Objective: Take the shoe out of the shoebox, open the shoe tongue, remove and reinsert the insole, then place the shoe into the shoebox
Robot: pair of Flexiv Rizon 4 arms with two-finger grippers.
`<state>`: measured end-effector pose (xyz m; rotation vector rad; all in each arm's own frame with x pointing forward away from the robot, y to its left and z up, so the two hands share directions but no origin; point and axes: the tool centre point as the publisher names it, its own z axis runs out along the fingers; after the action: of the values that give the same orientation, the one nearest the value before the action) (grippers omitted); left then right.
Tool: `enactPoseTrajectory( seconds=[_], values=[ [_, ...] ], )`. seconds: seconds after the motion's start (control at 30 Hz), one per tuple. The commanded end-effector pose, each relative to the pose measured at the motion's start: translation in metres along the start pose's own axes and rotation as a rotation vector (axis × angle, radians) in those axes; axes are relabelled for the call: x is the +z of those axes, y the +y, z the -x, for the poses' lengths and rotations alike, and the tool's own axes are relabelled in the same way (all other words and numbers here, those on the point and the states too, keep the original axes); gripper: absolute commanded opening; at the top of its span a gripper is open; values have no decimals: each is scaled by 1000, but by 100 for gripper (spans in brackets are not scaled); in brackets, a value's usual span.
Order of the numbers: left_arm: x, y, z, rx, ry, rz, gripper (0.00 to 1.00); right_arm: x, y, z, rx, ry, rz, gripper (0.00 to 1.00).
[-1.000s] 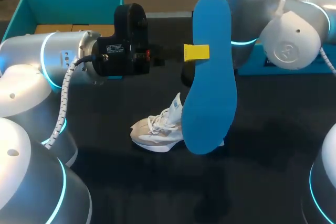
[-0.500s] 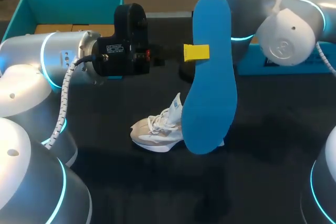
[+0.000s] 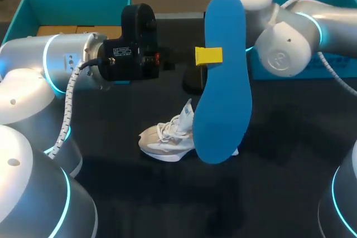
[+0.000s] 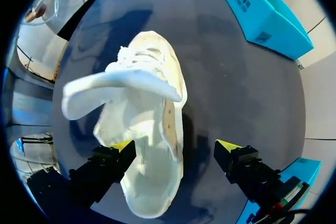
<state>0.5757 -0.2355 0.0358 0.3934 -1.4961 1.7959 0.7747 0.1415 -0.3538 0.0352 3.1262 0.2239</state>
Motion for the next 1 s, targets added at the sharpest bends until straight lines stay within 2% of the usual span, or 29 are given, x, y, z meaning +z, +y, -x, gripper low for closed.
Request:
enactPoseTrajectory(
  seconds=[0.03, 0.17, 0.23, 0.27, 0.3, 0.43, 0.47, 0.5, 0.53, 0.57, 0.7, 0.77, 0.83, 1.0],
  values=[
    [6, 2, -4, 0, -8, -12, 0, 21, 0, 1, 6, 4, -3, 100],
    [6, 2, -4, 0, -8, -12, 0, 28, -4, -1, 18, 14, -6, 93],
    [6, 2, -4, 0, -8, -12, 0, 31, -3, -1, 22, 25, -6, 77],
    [6, 2, -4, 0, -8, -12, 0, 31, -2, -1, 22, 26, -5, 56],
    [6, 2, -4, 0, -8, -12, 0, 32, -1, -2, 21, 28, -4, 48],
    [6, 2, -4, 0, -8, -12, 0, 30, 2, -3, 17, 30, 2, 44],
    [6, 2, -4, 0, -8, -12, 0, 30, 2, -3, 18, 31, 3, 39],
    [6, 2, -4, 0, -8, -12, 0, 31, 2, -3, 21, 35, 2, 25],
    [6, 2, -4, 0, -8, -12, 0, 31, 1, -4, 26, 39, 0, 17],
    [6, 2, -4, 0, -8, -12, 0, 32, 0, -4, 30, 42, 2, 2],
    [6, 2, -4, 0, -8, -12, 0, 30, 0, -7, 43, 61, 3, 0],
    [6, 2, -4, 0, -8, -12, 0, 29, -3, -9, 78, 111, 3, 0],
    [6, 2, -4, 0, -8, -12, 0, 30, -5, -10, 97, 119, 30, 0],
    [6, 2, -4, 0, -8, -12, 0, 21, -7, -12, 167, 185, 14, 0]
  ],
)
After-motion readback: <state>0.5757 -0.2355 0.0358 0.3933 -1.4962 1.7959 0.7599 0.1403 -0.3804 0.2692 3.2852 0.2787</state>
